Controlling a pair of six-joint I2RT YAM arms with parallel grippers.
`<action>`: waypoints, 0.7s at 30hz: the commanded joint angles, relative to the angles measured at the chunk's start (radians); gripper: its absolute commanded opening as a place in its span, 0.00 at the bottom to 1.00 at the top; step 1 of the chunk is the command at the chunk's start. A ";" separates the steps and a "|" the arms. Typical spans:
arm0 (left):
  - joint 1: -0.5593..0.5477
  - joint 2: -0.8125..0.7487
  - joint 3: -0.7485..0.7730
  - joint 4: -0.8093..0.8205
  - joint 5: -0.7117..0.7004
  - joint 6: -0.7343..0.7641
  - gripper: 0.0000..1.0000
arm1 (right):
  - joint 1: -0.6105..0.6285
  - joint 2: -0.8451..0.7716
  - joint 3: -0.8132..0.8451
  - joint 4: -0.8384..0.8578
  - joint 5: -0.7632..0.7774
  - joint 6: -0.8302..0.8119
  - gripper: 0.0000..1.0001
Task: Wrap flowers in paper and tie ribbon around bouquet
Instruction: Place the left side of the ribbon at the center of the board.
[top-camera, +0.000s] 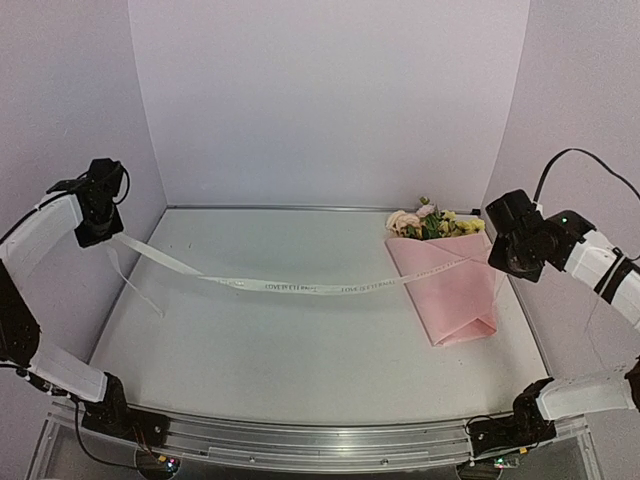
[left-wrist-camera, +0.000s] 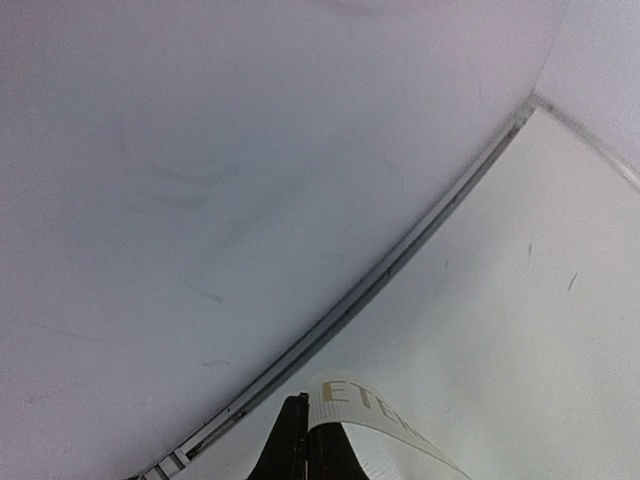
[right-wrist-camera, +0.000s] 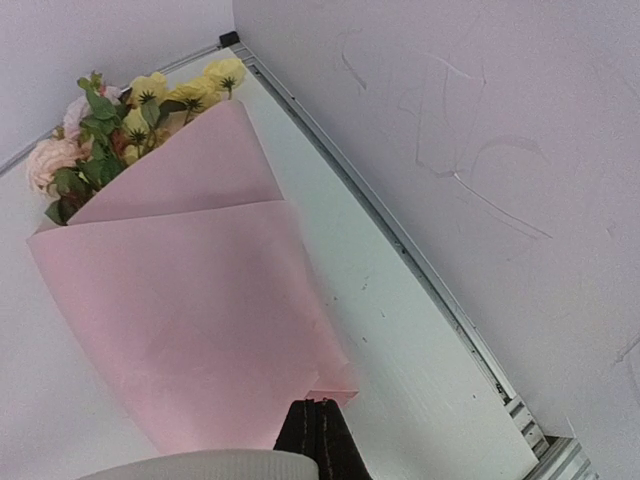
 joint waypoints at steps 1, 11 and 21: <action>0.006 -0.088 0.181 -0.066 -0.162 0.057 0.03 | -0.002 -0.036 0.068 0.041 -0.100 -0.052 0.00; 0.006 0.110 -0.030 0.035 0.119 0.047 0.06 | -0.002 -0.004 -0.045 0.052 -0.084 -0.027 0.00; 0.005 0.265 -0.188 0.174 0.273 0.006 0.03 | -0.025 0.170 -0.104 0.067 -0.027 0.034 0.00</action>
